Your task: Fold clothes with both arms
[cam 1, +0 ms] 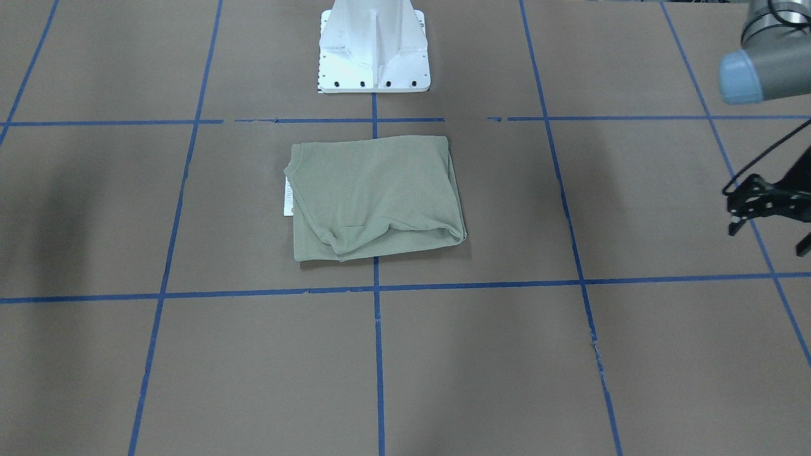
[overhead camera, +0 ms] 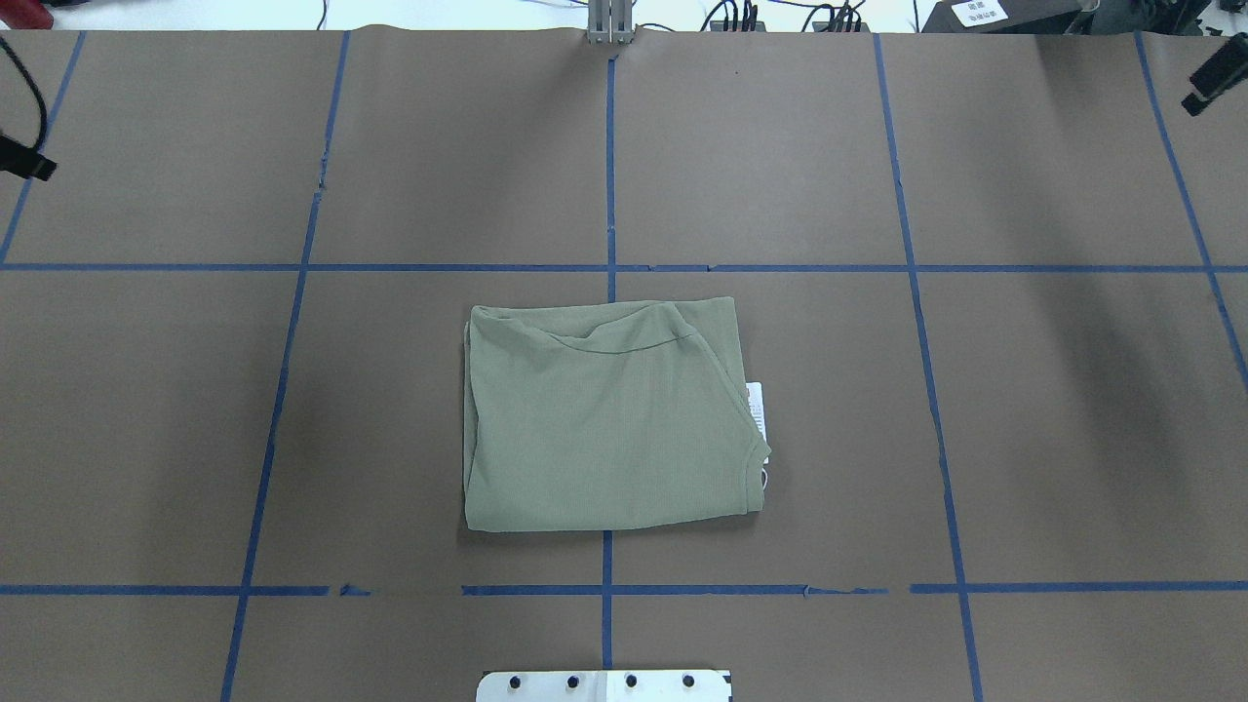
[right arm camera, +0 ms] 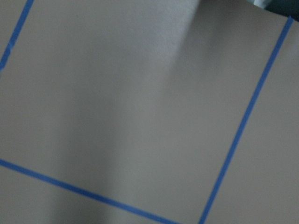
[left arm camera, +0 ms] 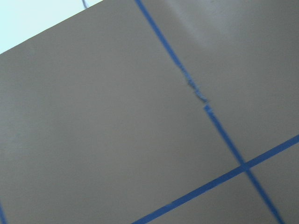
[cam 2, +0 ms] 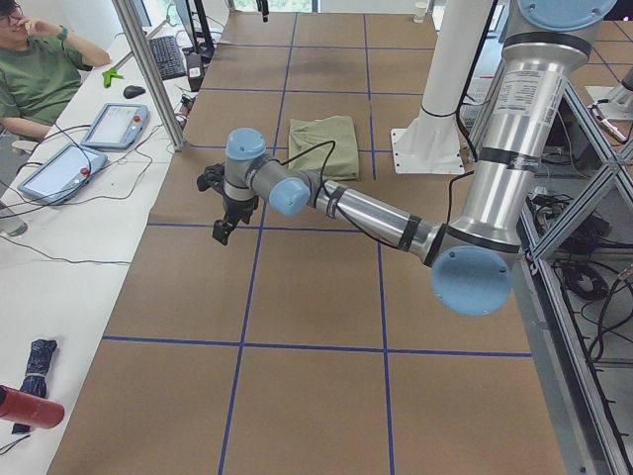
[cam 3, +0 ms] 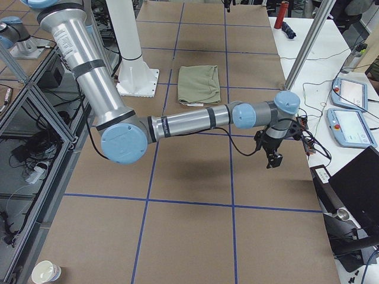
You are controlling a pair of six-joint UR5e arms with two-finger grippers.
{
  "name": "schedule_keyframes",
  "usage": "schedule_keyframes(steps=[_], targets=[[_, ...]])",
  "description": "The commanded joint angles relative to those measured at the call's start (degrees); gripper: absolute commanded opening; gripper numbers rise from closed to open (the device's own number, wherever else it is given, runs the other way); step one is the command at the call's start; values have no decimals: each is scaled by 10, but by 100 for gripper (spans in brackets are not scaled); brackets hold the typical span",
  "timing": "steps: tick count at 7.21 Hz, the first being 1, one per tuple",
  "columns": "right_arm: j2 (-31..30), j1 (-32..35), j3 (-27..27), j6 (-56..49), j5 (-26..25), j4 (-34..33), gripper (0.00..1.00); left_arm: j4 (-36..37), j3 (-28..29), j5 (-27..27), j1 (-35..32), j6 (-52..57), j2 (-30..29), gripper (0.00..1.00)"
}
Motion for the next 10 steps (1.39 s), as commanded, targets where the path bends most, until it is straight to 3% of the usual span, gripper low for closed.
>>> schedule_keyframes(steps=[1, 3, 4, 5, 7, 10], targets=[[-121, 62, 55, -9, 40, 4, 100, 4, 5, -29, -75, 75, 60, 100], [-212, 68, 146, 27, 39, 4, 100, 58, -2, -45, -122, 76, 91, 100], [-248, 68, 194, 61, 35, 4, 100, 106, -3, -84, -149, 79, 96, 100], [-265, 68, 222, 72, 26, 4, 100, 112, -5, -86, -165, 80, 111, 100], [-285, 68, 246, 73, -3, 4, 100, 110, -14, -88, -167, 79, 160, 100], [-288, 68, 246, 73, 0, 4, 100, 113, -27, -87, -166, 74, 173, 100]])
